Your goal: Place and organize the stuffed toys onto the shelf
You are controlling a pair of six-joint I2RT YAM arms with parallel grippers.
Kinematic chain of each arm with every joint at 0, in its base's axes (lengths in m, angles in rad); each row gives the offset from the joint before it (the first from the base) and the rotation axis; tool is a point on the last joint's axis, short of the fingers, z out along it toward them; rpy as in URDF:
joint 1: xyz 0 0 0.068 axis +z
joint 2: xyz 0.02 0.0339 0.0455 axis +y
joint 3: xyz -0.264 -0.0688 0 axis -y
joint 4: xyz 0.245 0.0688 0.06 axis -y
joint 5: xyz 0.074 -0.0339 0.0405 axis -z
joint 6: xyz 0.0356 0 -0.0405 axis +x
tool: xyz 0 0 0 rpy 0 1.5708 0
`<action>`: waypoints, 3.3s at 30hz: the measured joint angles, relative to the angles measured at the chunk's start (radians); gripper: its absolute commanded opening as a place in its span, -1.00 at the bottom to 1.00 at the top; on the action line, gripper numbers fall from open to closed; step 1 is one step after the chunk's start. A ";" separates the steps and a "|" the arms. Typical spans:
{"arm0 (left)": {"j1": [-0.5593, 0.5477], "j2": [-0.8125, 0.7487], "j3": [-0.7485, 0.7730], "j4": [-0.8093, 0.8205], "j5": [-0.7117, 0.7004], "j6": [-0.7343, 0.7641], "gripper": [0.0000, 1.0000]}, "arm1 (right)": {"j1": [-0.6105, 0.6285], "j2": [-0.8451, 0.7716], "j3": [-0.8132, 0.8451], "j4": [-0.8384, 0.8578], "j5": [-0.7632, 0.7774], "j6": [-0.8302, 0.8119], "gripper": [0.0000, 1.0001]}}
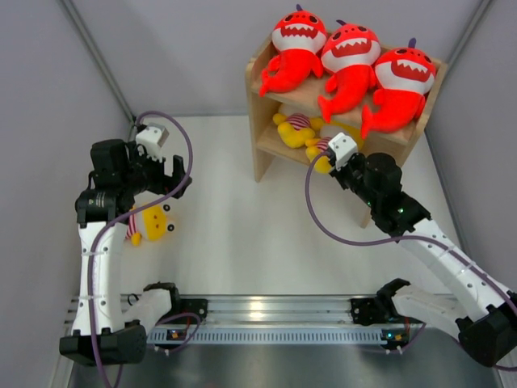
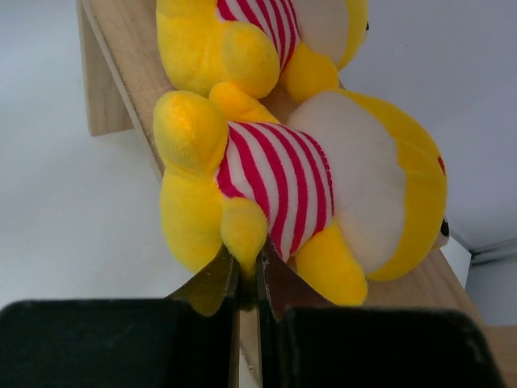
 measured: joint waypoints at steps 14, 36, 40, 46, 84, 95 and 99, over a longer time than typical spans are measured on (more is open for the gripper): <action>-0.001 0.046 -0.042 0.000 -0.090 0.055 0.97 | 0.007 0.018 0.029 -0.043 0.060 0.069 0.42; 0.132 0.533 -0.286 0.134 -0.498 0.401 0.83 | 0.196 -0.013 0.107 -0.205 0.240 0.080 0.89; 0.138 0.592 -0.317 0.194 -0.534 0.418 -0.65 | 0.230 -0.017 0.126 -0.249 0.255 0.079 0.89; 0.153 0.544 -0.318 0.204 -0.491 0.366 -1.00 | 0.327 -0.021 0.176 -0.278 0.294 0.051 0.89; 0.155 0.010 0.004 0.028 0.204 -0.477 -1.00 | 0.911 0.997 0.488 0.713 0.178 -1.060 0.99; 0.155 0.003 0.004 0.027 0.217 -0.485 -1.00 | 0.845 1.168 0.631 0.747 0.259 -1.181 0.99; 0.155 0.004 0.004 0.028 0.221 -0.485 -1.00 | 0.832 1.197 0.635 0.779 0.285 -1.218 0.95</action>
